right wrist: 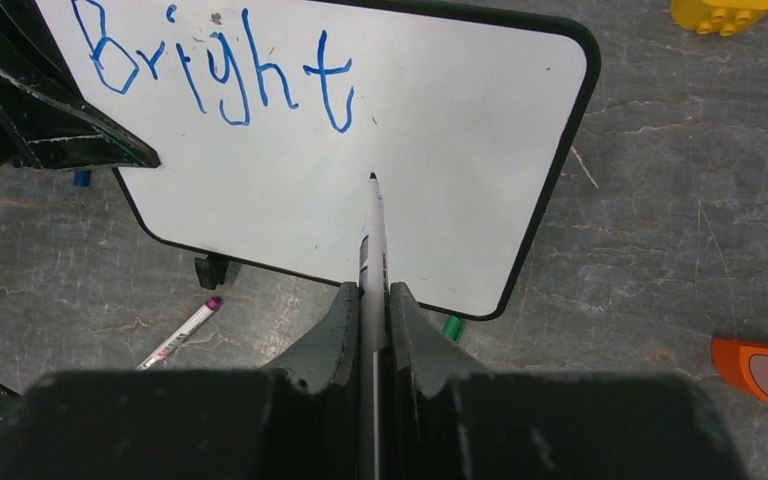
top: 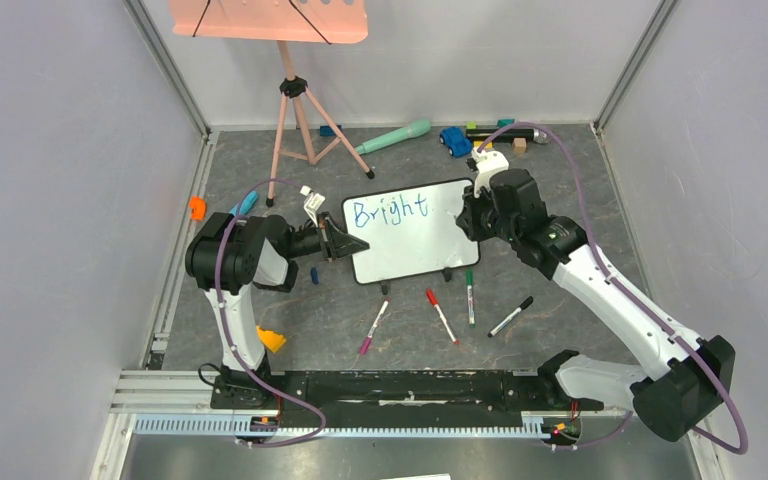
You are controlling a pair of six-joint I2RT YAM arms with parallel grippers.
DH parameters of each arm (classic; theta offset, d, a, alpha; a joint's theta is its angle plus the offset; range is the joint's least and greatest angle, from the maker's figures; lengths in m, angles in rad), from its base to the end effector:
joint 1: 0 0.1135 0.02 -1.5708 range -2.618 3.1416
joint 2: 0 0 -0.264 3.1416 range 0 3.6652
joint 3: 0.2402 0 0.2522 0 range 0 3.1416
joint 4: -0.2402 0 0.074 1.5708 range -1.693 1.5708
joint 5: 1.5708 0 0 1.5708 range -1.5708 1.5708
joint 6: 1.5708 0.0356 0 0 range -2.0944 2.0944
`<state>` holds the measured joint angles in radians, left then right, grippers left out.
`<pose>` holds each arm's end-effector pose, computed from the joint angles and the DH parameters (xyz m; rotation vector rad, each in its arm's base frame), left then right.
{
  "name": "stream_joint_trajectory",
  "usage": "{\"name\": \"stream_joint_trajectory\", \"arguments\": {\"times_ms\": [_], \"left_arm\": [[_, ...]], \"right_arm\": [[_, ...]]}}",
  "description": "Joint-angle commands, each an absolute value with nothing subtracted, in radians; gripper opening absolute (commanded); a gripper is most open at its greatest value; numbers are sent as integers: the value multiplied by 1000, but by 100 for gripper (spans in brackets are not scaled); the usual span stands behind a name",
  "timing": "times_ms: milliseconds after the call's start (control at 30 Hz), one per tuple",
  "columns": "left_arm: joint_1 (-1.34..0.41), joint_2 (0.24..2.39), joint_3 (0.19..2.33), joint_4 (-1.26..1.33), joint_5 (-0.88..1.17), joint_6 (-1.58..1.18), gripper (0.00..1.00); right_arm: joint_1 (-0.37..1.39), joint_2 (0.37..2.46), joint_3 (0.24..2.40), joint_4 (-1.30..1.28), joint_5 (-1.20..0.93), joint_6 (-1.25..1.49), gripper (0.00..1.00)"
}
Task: Write a sentence on the whiteboard
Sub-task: Pick up the sentence from the whiteboard.
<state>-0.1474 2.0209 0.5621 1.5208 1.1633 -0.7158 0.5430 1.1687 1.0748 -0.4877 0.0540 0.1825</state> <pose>0.3016 -0.0778 0.1199 0.5674 1.6769 -1.5120 0.2216 0.1315 0.3330 -0.3585 2.1439 0.3611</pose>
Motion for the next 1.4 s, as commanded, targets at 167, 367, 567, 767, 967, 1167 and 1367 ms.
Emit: {"name": "stream_joint_trajectory", "arguments": {"times_ms": [167, 367, 567, 767, 967, 1167, 1367], "left_arm": [[-135, 2042, 536, 1557, 1204, -542, 4], [-137, 2045, 541, 1557, 1183, -544, 4], [-135, 2064, 564, 1557, 1167, -562, 4], [-135, 2072, 575, 1558, 1163, -577, 4], [-136, 2066, 564, 1557, 1160, -567, 4], [-145, 2052, 541, 1557, 1108, -576, 3], [-163, 2028, 535, 1557, 1074, -578, 3]], "right_arm": [[540, 1174, 1111, -528, 28, 204, 0], [646, 1187, 1081, -485, 63, 111, 0], [684, 1173, 1032, -405, 119, 152, 0], [685, 1206, 1030, -374, 163, 151, 0], [685, 1215, 1023, -364, 166, 158, 0], [684, 1201, 1001, -347, 194, 189, 0], [684, 1179, 975, -330, 249, 194, 0]]}}
